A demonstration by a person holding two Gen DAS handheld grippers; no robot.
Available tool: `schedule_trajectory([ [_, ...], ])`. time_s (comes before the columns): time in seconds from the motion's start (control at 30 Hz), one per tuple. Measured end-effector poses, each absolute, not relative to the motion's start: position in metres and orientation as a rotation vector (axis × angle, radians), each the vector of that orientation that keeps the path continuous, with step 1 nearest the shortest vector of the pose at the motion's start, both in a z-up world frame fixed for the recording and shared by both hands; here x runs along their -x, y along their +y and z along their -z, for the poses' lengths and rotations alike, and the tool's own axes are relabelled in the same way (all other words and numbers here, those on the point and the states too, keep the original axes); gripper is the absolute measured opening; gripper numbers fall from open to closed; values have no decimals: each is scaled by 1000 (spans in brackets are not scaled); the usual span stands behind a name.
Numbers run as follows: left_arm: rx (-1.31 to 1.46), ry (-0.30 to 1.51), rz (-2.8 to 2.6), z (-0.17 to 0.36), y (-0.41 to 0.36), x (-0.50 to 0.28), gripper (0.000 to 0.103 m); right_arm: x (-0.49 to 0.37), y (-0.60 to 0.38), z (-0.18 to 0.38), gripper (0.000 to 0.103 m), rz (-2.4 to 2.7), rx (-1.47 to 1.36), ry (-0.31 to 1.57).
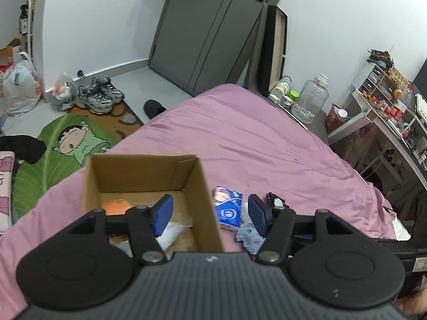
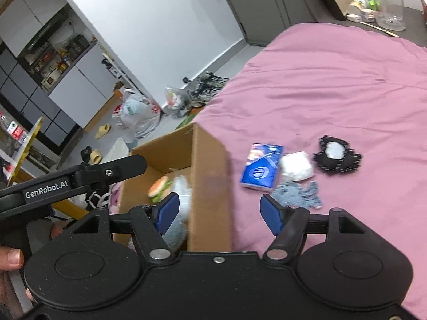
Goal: Organize soft objects
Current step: 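Open the right tool and return both tools to the remaining items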
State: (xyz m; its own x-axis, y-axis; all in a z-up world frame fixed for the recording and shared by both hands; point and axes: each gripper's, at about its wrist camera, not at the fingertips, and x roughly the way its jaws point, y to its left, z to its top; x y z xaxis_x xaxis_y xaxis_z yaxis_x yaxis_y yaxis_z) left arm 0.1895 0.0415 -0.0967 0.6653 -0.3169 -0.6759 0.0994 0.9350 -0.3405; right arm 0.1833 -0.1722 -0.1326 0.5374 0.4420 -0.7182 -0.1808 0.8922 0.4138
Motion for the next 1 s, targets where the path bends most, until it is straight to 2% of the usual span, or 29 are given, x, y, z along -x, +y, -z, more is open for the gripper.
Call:
schedule_trajectory([
  [0.5, 199, 870, 288, 115, -15, -226, 60, -221, -237, 172, 66, -250, -356, 956],
  [1.0, 56, 1020, 267, 148, -75, -251, 60, -261, -284, 213, 66, -290, -327, 938],
])
